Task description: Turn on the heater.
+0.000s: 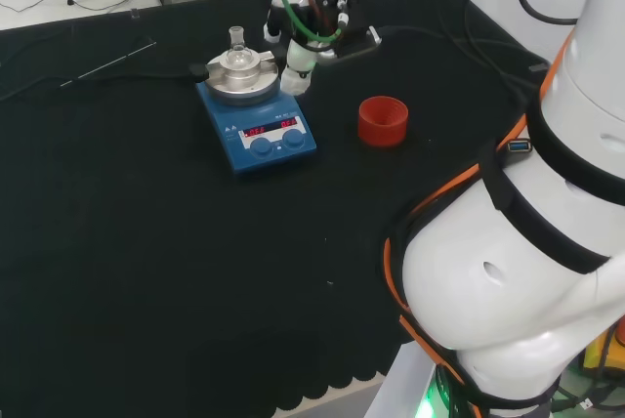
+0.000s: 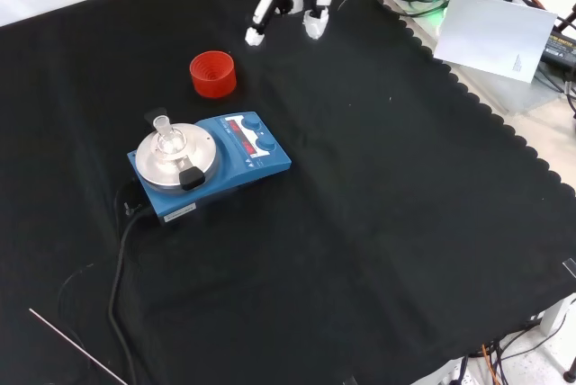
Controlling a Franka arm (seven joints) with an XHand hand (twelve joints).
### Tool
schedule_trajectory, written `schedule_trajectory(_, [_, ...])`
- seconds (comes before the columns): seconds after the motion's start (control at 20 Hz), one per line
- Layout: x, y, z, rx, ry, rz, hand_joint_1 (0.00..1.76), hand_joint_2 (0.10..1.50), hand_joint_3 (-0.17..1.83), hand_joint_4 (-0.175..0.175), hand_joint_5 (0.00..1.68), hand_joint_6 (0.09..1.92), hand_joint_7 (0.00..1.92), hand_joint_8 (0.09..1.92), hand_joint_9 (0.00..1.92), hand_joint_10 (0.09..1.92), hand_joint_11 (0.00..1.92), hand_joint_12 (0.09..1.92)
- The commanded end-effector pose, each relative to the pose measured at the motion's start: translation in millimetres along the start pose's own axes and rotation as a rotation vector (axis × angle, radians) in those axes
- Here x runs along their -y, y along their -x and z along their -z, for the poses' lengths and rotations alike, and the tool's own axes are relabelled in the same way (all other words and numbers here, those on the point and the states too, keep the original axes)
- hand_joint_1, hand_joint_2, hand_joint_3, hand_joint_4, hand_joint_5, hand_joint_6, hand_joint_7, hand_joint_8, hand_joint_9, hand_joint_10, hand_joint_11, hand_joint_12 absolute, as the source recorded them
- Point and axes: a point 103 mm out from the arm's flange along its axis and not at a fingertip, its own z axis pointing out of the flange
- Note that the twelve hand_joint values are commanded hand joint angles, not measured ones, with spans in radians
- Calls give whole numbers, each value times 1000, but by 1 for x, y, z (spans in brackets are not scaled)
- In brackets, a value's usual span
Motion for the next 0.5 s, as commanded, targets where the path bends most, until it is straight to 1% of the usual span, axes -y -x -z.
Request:
schedule_trajectory(0.05, [14, -13, -4, 44, -27, 23, 1275, 709, 794, -34, 524, 87, 1702, 1495, 1852, 1197, 1858, 1108])
schedule_trajectory(0.1, [15, -14, -5, 43, -47, 30, 1318, 710, 836, -33, 532, 87, 1730, 1566, 1860, 1302, 1853, 1200])
schedule_trajectory(0.2, [15, -15, -7, 43, -83, 41, 1379, 699, 915, -31, 533, 87, 1763, 1659, 1875, 1433, 1840, 1308])
schedule_trajectory(0.3, [14, -15, -10, 41, -108, 50, 1411, 686, 966, -29, 527, 87, 1778, 1703, 1885, 1489, 1835, 1355])
schedule_trajectory(0.5, [11, -19, -18, 47, -155, 63, 1436, 671, 1010, -26, 514, 87, 1790, 1727, 1890, 1521, 1830, 1384])
